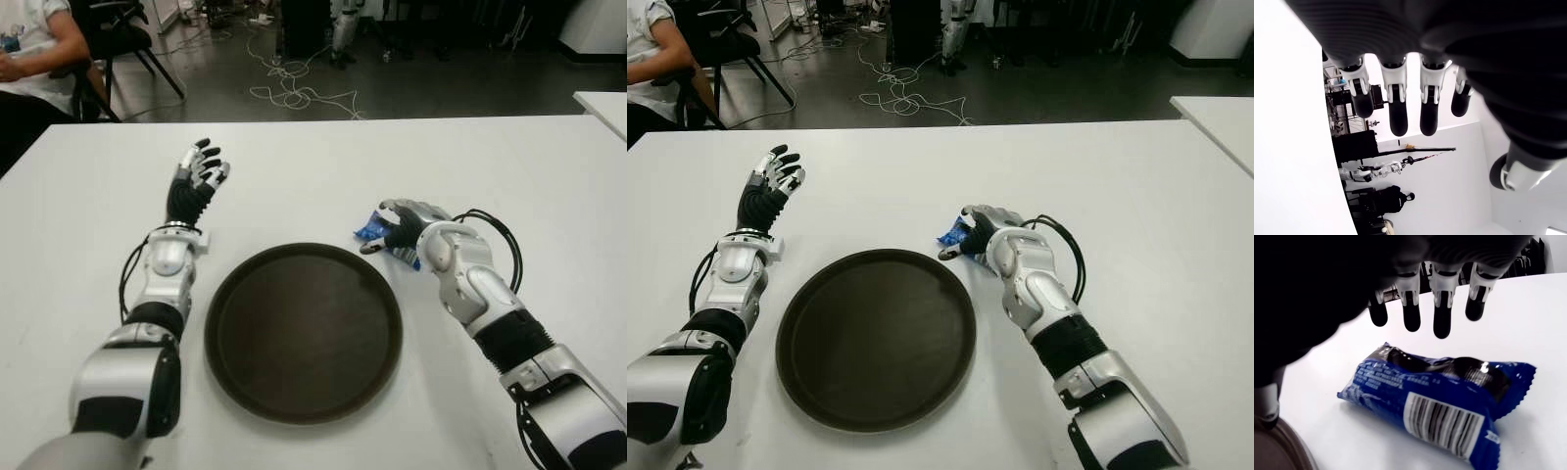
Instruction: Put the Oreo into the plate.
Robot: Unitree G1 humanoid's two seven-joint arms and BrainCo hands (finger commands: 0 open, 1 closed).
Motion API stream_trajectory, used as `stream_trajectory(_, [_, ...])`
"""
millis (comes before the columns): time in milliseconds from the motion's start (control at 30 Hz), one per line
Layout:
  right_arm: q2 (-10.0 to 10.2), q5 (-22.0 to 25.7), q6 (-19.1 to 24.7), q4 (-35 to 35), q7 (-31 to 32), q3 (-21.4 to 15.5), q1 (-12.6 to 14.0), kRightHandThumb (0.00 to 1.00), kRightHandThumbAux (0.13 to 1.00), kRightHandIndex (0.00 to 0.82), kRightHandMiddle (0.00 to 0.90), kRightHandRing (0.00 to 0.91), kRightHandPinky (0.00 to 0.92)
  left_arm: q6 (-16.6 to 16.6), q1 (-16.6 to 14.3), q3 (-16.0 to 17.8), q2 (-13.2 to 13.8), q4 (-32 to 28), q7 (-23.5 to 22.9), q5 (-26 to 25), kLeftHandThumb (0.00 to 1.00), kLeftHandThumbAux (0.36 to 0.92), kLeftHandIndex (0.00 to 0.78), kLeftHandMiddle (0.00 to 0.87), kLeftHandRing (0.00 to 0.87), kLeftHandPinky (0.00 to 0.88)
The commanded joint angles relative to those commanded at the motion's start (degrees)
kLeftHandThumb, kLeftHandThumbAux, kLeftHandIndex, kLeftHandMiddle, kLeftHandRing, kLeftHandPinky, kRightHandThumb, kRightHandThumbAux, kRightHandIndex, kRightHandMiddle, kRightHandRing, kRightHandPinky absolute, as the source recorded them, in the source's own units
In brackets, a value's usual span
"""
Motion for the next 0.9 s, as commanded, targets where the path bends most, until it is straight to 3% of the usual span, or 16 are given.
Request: stream_trajectory(900, [0.07,0.85,-1.37,2.5,-1.86,0.99,-0.44,0.0,0.469,0.121,0.157,0.149,0.134,0.04,0.07,0.38,-0.07,-0.05,-0.89,-0.57,0.089,0.574,0.109,0.18,0.144,0.107])
